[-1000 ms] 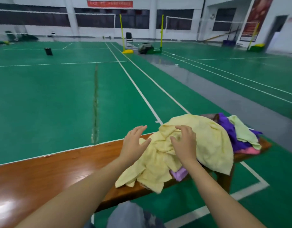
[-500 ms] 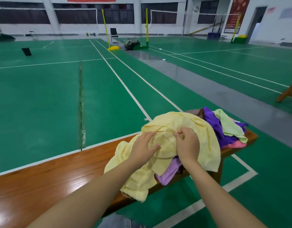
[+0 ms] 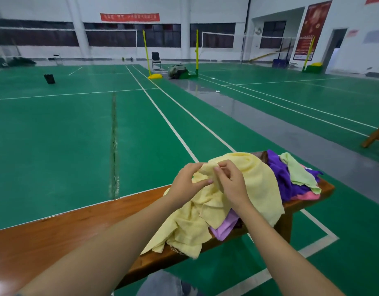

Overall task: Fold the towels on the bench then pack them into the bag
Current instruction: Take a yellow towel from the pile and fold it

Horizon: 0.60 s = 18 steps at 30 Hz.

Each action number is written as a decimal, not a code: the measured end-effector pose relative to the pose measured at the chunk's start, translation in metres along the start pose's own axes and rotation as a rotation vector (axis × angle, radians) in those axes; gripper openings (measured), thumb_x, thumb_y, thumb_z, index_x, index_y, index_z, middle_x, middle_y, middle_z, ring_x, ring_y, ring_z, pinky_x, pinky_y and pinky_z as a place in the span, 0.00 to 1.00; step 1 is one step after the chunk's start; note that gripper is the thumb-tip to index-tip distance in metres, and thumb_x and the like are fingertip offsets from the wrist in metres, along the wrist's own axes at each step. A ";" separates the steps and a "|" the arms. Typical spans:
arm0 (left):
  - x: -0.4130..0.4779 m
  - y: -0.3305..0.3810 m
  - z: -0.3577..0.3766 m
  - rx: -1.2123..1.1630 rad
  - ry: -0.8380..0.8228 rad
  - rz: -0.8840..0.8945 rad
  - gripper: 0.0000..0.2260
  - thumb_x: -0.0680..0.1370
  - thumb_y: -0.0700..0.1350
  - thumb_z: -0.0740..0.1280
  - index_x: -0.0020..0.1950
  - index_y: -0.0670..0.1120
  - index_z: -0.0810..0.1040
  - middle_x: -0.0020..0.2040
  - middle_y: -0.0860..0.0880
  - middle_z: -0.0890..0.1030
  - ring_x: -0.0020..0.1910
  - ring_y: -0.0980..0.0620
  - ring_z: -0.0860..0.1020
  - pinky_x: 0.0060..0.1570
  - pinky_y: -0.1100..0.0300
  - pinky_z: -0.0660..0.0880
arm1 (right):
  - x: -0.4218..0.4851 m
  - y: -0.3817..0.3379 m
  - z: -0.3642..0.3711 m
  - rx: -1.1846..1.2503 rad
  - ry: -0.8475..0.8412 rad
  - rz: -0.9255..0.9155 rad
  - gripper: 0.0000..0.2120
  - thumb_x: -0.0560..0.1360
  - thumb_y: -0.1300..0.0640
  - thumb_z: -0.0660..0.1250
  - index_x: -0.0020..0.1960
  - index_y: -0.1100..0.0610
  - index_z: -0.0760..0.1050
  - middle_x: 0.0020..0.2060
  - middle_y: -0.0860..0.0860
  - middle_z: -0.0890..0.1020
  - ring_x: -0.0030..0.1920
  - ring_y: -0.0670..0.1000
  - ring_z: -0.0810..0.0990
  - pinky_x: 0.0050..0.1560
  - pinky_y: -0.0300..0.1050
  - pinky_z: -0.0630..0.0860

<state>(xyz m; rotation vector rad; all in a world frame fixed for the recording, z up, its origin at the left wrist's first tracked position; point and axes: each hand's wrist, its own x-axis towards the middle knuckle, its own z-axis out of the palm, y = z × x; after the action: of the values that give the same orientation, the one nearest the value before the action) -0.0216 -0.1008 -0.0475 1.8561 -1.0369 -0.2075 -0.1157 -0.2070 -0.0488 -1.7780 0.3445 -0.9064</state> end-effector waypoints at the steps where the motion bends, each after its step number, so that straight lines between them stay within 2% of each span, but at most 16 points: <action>1: -0.001 0.001 -0.006 -0.002 0.020 0.010 0.13 0.73 0.49 0.72 0.55 0.48 0.79 0.52 0.51 0.79 0.53 0.53 0.75 0.57 0.52 0.72 | -0.001 -0.005 0.003 0.019 -0.016 -0.008 0.06 0.79 0.63 0.61 0.43 0.58 0.72 0.33 0.47 0.74 0.31 0.36 0.71 0.34 0.29 0.68; 3: -0.003 0.006 -0.020 -0.080 0.046 0.015 0.05 0.74 0.46 0.71 0.43 0.45 0.79 0.39 0.51 0.80 0.40 0.58 0.77 0.45 0.59 0.75 | -0.002 -0.014 0.010 0.029 -0.042 -0.014 0.06 0.79 0.63 0.61 0.43 0.58 0.73 0.33 0.48 0.74 0.31 0.36 0.71 0.34 0.29 0.68; 5: -0.007 0.014 -0.035 -0.141 0.052 0.003 0.07 0.75 0.42 0.69 0.37 0.48 0.77 0.33 0.53 0.77 0.31 0.63 0.74 0.36 0.67 0.71 | -0.004 -0.019 0.017 0.002 -0.054 -0.008 0.06 0.79 0.62 0.62 0.43 0.56 0.72 0.34 0.48 0.74 0.32 0.36 0.72 0.34 0.29 0.68; 8: -0.013 0.016 -0.058 -0.203 0.022 -0.051 0.06 0.77 0.38 0.67 0.40 0.44 0.77 0.34 0.49 0.80 0.31 0.59 0.78 0.36 0.65 0.77 | -0.010 -0.016 0.022 -0.061 -0.062 0.023 0.06 0.78 0.60 0.63 0.43 0.52 0.73 0.38 0.47 0.77 0.39 0.39 0.75 0.38 0.30 0.70; 11: -0.024 0.001 -0.086 -0.252 0.074 -0.107 0.06 0.78 0.36 0.64 0.41 0.42 0.75 0.34 0.46 0.80 0.31 0.56 0.79 0.36 0.65 0.77 | -0.019 -0.011 0.023 -0.162 -0.106 0.085 0.03 0.76 0.60 0.66 0.48 0.53 0.75 0.44 0.46 0.79 0.46 0.45 0.77 0.42 0.31 0.72; 14: -0.041 -0.023 -0.116 -0.273 0.155 -0.181 0.06 0.78 0.36 0.63 0.42 0.42 0.76 0.34 0.46 0.81 0.29 0.57 0.79 0.38 0.62 0.77 | -0.026 -0.004 0.025 -0.343 -0.140 0.113 0.11 0.74 0.60 0.68 0.56 0.53 0.75 0.51 0.45 0.78 0.54 0.45 0.75 0.53 0.37 0.73; 18: -0.074 -0.062 -0.160 -0.273 0.257 -0.301 0.06 0.79 0.37 0.63 0.43 0.43 0.76 0.32 0.49 0.82 0.28 0.57 0.79 0.35 0.64 0.77 | -0.031 0.005 0.031 -0.504 -0.146 0.105 0.16 0.73 0.58 0.70 0.61 0.53 0.74 0.58 0.47 0.76 0.61 0.48 0.72 0.63 0.45 0.70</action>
<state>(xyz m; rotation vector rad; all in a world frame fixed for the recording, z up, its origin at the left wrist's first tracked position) 0.0536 0.0695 -0.0345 1.7271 -0.5231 -0.2653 -0.1130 -0.1689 -0.0708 -2.2476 0.6045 -0.6439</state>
